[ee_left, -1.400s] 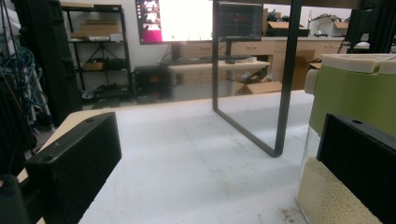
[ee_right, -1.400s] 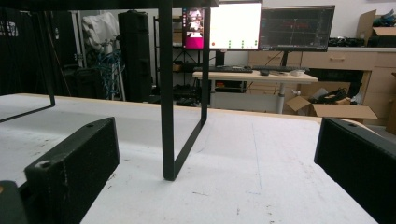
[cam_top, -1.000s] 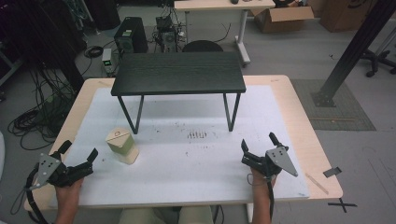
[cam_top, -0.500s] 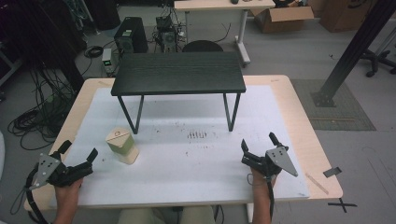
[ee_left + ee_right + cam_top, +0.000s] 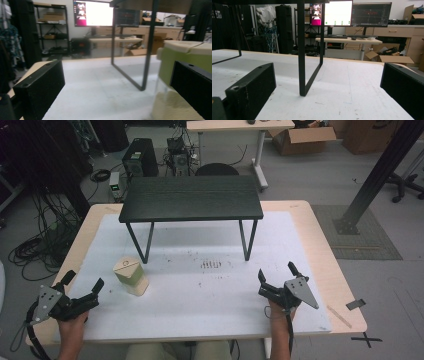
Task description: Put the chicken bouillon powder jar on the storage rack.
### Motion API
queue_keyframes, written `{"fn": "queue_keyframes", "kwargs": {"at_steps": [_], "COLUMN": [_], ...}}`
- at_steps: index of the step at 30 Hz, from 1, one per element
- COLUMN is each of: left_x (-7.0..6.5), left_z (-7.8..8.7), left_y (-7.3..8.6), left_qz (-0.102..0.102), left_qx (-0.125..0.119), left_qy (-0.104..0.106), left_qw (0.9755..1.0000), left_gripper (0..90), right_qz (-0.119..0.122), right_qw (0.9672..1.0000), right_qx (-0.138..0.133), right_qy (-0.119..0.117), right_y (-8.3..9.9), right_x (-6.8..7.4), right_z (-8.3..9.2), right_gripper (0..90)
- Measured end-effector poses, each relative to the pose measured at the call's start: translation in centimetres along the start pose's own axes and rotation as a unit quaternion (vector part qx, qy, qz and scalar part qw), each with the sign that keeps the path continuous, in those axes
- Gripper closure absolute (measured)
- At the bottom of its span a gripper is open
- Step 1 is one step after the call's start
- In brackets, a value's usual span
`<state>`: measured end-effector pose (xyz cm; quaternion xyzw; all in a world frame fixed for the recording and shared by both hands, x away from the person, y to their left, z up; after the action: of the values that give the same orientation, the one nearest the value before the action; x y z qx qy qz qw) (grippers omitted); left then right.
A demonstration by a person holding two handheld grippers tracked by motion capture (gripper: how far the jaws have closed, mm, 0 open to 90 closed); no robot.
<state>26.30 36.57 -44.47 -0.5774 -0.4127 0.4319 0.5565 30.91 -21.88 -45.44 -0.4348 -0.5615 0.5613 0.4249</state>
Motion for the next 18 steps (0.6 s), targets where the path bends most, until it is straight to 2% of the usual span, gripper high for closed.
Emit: {"fn": "queue_keyframes", "kwargs": {"at_steps": [5,8,9,13,18], "left_x": [-0.9,-1.4,-1.9,-2.7,-3.7], "left_z": [0.0,0.0,0.0,-0.1,-0.1], "left_y": [-0.6,-0.9,-1.1,-1.2,-1.2], "left_qz": [0.005,0.004,0.001,-0.003,0.000], "left_qx": [-0.005,-0.006,-0.005,-0.001,0.004], "left_qy": [0.019,0.026,0.035,0.049,0.050], "left_qw": [0.9998,0.9996,0.9994,0.9988,0.9987], "left_gripper": [0.2,0.2,0.2,0.2,0.2], "right_qz": [0.000,0.001,0.001,0.002,0.002], "right_qw": [1.0000,1.0000,1.0000,1.0000,1.0000], "right_qx": [-0.001,0.000,-0.001,0.000,0.000], "right_qy": [0.000,0.000,0.000,0.000,0.000], "right_y": [0.0,0.0,0.0,0.0,0.0], "right_x": [0.0,0.0,0.0,0.0,0.0], "right_z": [0.0,0.0,0.0,0.0,0.0], "right_gripper": [0.0,0.0,0.0,0.0,0.0]}}
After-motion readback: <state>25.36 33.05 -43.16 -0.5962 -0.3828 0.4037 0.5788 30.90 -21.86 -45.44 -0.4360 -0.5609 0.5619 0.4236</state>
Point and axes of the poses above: each handheld gripper's, and its own axes: z roughly backward along the jaws, y roughly out of its underside, x roughly to its left, the point moved 2 cm from there along -z, roughly forward along the jaws
